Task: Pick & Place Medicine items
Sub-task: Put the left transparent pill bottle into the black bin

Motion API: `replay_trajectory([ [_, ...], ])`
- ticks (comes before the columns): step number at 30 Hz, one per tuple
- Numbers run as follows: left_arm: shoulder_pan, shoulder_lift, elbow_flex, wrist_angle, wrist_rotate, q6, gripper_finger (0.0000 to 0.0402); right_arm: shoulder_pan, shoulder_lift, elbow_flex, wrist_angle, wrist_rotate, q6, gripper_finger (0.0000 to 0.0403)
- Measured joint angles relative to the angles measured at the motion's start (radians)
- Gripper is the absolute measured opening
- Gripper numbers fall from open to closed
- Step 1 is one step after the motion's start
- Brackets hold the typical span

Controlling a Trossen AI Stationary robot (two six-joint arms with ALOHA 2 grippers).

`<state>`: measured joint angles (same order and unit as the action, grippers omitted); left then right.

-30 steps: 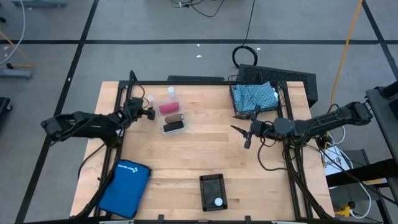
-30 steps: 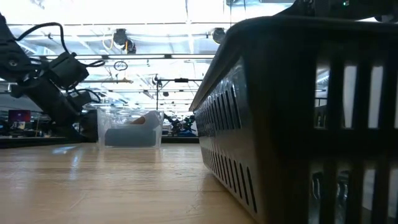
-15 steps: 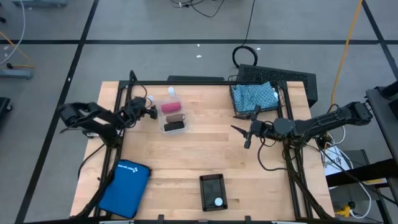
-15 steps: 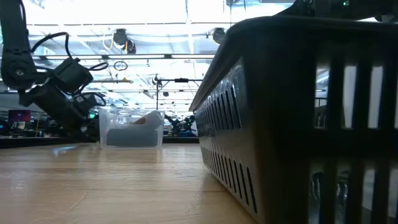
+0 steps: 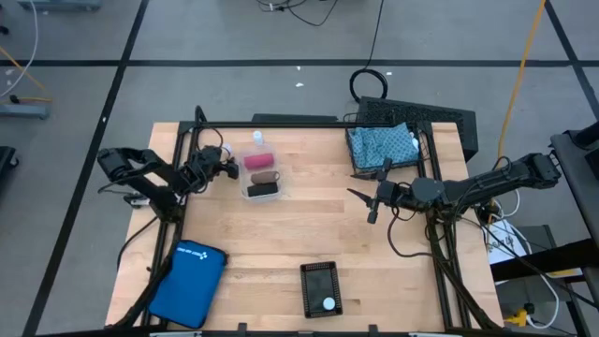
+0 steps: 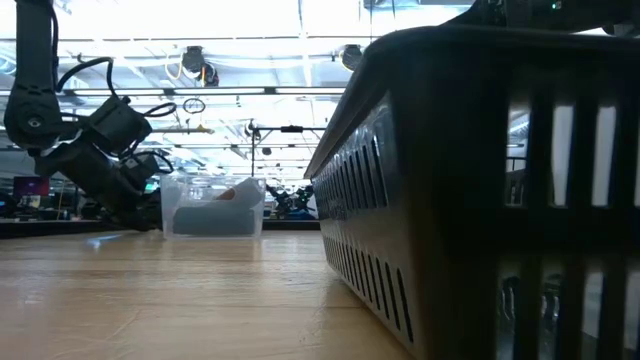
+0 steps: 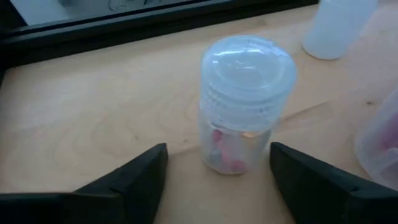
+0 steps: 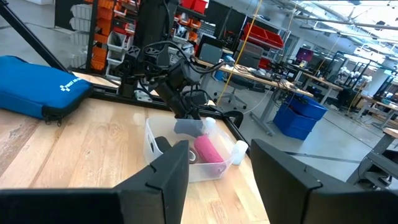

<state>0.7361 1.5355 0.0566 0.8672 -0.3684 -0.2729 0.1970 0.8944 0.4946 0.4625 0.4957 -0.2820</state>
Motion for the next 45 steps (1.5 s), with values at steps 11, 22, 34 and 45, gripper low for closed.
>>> replay_trajectory([
  [11,0.001,0.005,0.0,0.01,-0.027,-0.017,0.0153,0.0,0.0,0.0,-0.003,0.0,0.0,0.016],
  [22,0.001,0.004,0.0,0.01,-0.017,-0.027,0.0141,0.0,0.0,0.0,-0.003,0.0,0.0,0.016],
  [34,-0.011,0.004,0.005,0.013,-0.002,-0.048,0.0325,0.0,0.0,0.001,-0.003,0.0,0.0,0.016],
  [45,-0.019,0.001,0.037,-0.032,-0.04,-0.115,0.032,0.0,0.0,0.001,-0.003,0.0,0.0,0.016],
])
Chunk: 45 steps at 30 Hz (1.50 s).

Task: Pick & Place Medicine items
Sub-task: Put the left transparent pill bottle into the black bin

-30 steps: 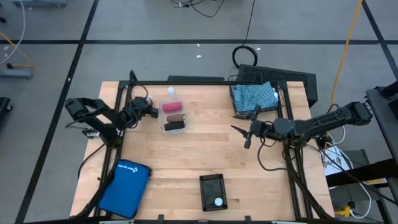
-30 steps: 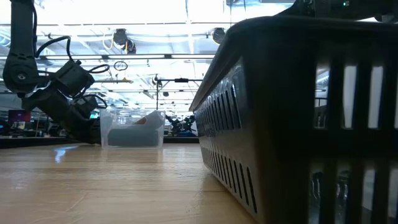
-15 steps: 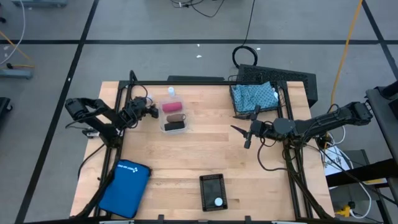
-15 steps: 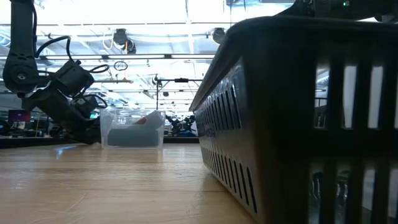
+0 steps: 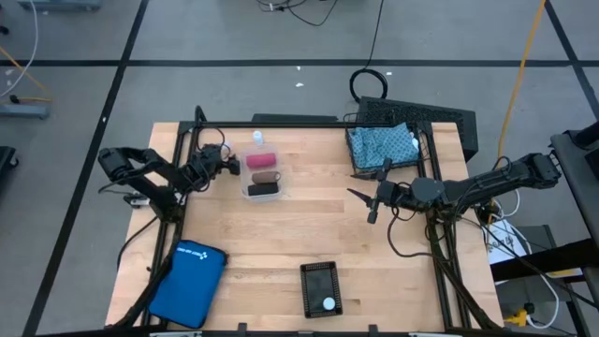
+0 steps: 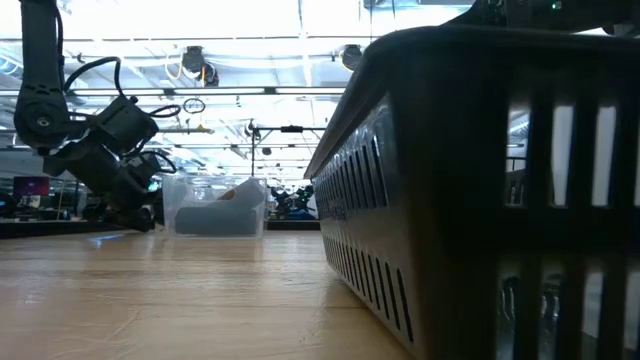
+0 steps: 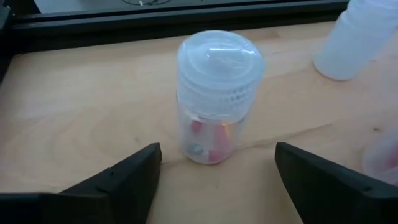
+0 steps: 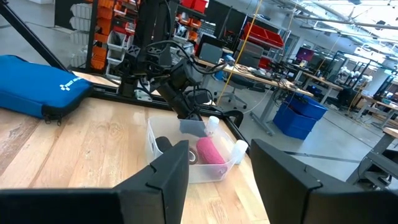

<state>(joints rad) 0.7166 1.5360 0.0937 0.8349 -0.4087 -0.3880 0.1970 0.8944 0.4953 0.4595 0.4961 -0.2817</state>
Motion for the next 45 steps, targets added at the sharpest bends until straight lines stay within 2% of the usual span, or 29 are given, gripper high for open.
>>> replay_trajectory([
  [8,-0.013,0.0,0.038,-0.007,-0.066,-0.112,0.0313,-0.01,0.0,0.0,0.0,0.0,-0.002,0.016],
  [13,-0.028,-0.001,0.083,-0.105,-0.124,-0.163,0.0312,-0.014,0.0,0.0,-0.016,0.0,0.0,0.016],
  [25,-0.033,-0.001,0.185,-0.318,-0.203,-0.292,0.0271,-0.014,0.0,0.0,-0.025,0.0,0.006,0.016],
  [31,-0.033,-0.001,0.186,-0.341,-0.198,-0.272,0.0235,-0.014,0.0,0.0,-0.032,0.0,0.005,0.016],
  [40,-0.033,-0.001,0.186,-0.335,-0.2,-0.276,0.0151,-0.014,0.0,0.0,-0.031,0.0,0.006,0.016],
  [43,-0.033,-0.001,0.186,-0.335,-0.201,-0.275,0.0148,-0.014,0.0,0.0,-0.031,0.0,0.007,0.016],
  [45,-0.033,-0.001,0.186,-0.336,-0.2,-0.271,0.016,-0.014,0.0,0.0,-0.031,0.0,0.007,0.016],
])
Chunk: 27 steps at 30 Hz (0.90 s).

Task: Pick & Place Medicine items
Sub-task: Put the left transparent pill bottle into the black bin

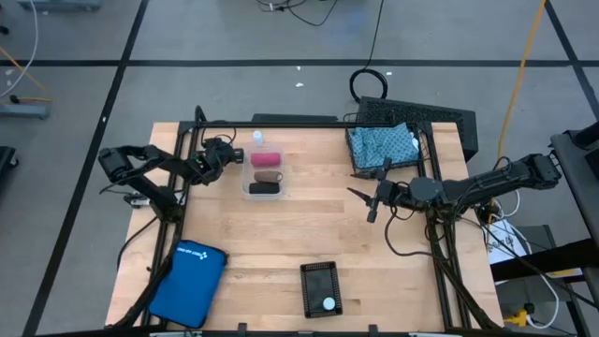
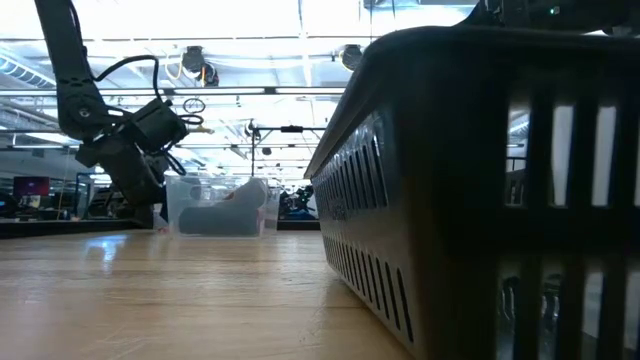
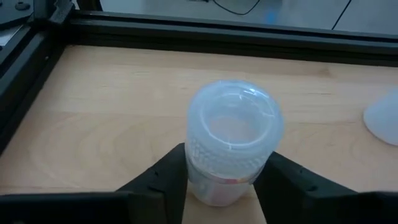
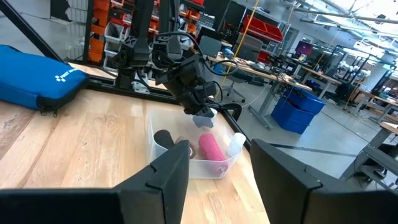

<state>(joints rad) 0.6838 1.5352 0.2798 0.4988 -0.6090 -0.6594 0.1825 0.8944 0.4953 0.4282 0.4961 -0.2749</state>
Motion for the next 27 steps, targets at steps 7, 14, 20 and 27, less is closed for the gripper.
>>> replay_trajectory([
  [7,-0.003,-0.05,-0.001,-0.037,0.03,0.022,0.0172,0.0,0.0,0.0,0.0,0.0,0.0,0.016],
  [14,-0.068,-0.243,-0.001,-0.115,0.091,0.178,0.0139,0.0,0.0,0.0,0.0,0.0,0.0,0.016],
  [20,-0.13,-0.471,-0.001,-0.283,0.102,0.265,0.0165,0.0,0.0,0.0,0.001,0.0,0.0,0.016],
  [27,-0.226,-0.644,-0.001,-0.382,0.459,0.309,0.0158,0.0,0.001,0.0,0.008,0.0,0.006,0.016],
])
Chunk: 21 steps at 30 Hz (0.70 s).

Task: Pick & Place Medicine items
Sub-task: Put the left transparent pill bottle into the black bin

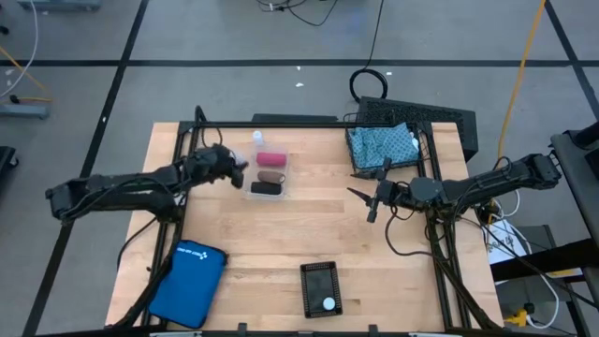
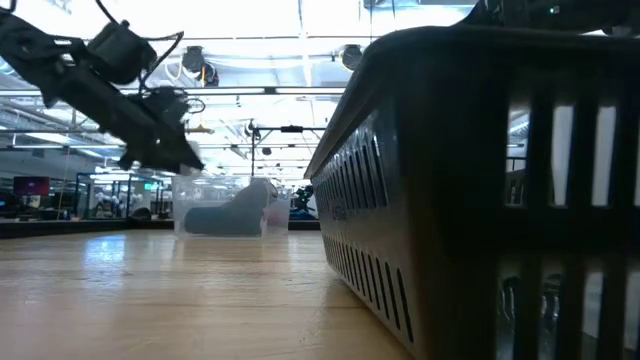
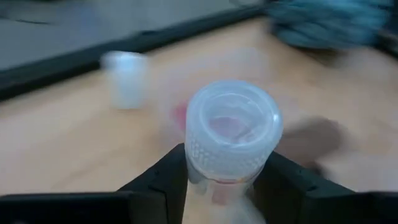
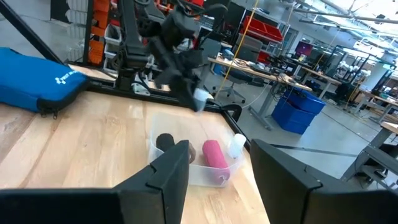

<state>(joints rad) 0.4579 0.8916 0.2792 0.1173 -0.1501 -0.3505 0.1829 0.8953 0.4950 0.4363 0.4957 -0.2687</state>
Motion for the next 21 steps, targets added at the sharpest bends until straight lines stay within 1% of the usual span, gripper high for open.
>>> replay_trajectory([
  [2,-0.056,-0.006,0.008,-0.004,0.045,-0.012,0.015,0.0,0.006,0.0,0.009,-0.001,0.018,0.016],
  [6,-0.183,0.023,0.068,-0.029,0.033,-0.017,0.0149,0.0,0.028,0.0,0.009,-0.003,0.047,0.016],
  [10,-0.313,0.115,0.169,-0.034,-0.005,0.04,0.0161,0.0,0.067,0.0,0.048,-0.008,0.066,0.016],
  [12,-0.365,0.174,0.234,-0.03,-0.011,0.087,0.0162,0.0,0.096,0.009,0.058,-0.055,0.069,0.016],
  [14,-0.411,0.247,0.295,-0.028,-0.013,0.136,0.0163,0.0,0.133,0.046,0.036,-0.089,0.086,0.016],
  [17,-0.458,0.377,0.385,-0.031,-0.016,0.202,0.0164,-0.004,0.195,0.159,-0.111,-0.108,0.123,0.0164],
  [21,-0.488,0.542,0.495,-0.032,-0.029,0.274,0.0164,-0.016,0.312,0.361,-0.4,-0.113,0.16,0.019],
])
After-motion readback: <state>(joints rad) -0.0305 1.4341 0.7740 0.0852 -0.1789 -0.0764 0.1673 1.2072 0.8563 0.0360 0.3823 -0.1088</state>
